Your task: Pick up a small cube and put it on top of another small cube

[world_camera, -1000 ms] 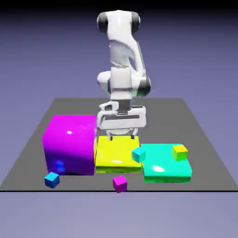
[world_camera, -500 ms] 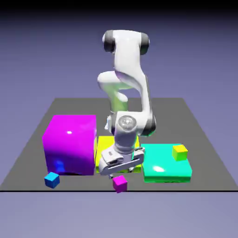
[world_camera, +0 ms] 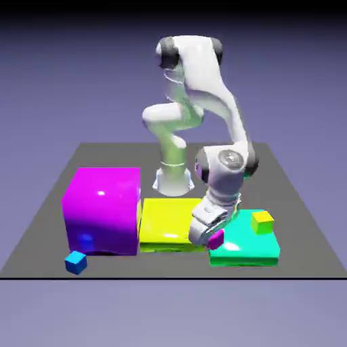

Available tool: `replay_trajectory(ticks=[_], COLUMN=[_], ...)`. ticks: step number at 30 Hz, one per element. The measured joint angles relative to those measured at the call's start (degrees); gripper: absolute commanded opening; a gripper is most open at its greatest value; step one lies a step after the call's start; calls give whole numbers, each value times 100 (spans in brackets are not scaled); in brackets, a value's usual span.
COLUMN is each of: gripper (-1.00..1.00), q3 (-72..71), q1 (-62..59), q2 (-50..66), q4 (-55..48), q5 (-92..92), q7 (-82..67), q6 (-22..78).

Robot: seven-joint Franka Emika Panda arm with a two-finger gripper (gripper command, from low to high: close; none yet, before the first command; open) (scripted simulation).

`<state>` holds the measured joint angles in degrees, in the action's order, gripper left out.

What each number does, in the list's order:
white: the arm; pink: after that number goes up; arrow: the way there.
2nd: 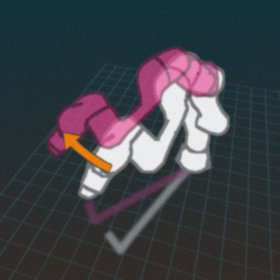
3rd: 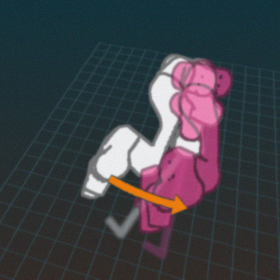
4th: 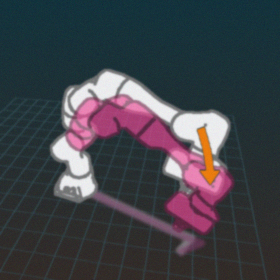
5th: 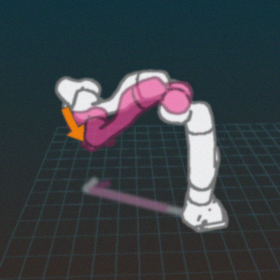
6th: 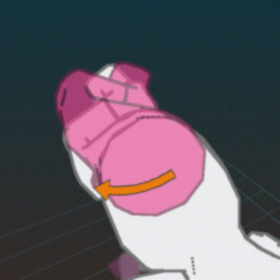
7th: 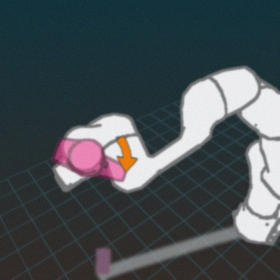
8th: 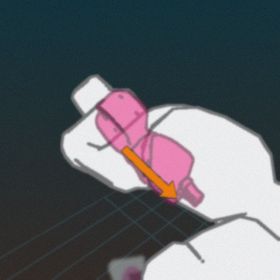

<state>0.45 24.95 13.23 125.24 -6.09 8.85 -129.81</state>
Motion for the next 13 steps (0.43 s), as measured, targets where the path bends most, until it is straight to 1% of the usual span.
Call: replay_trajectory(ticks=[4, 5, 6, 9, 10, 12, 13], gripper=[-100, -100, -100, -100, 100, 100, 100], q3=[-725, -732, -733, -640, -613, -612, -643], q1=[922, 702, 798, 758, 755, 756, 758], q2=[-831, -839, -839, -335, -186, -185, -353], q4=[316, 320, 320, 574, 649, 650, 565], q5=[-483, -489, -489, -705, -770, -783, -711], q7=[-781, -790, -790, -629, -580, -571, -625], q6=[395, 400, 400, -347, -568, -573, -325])
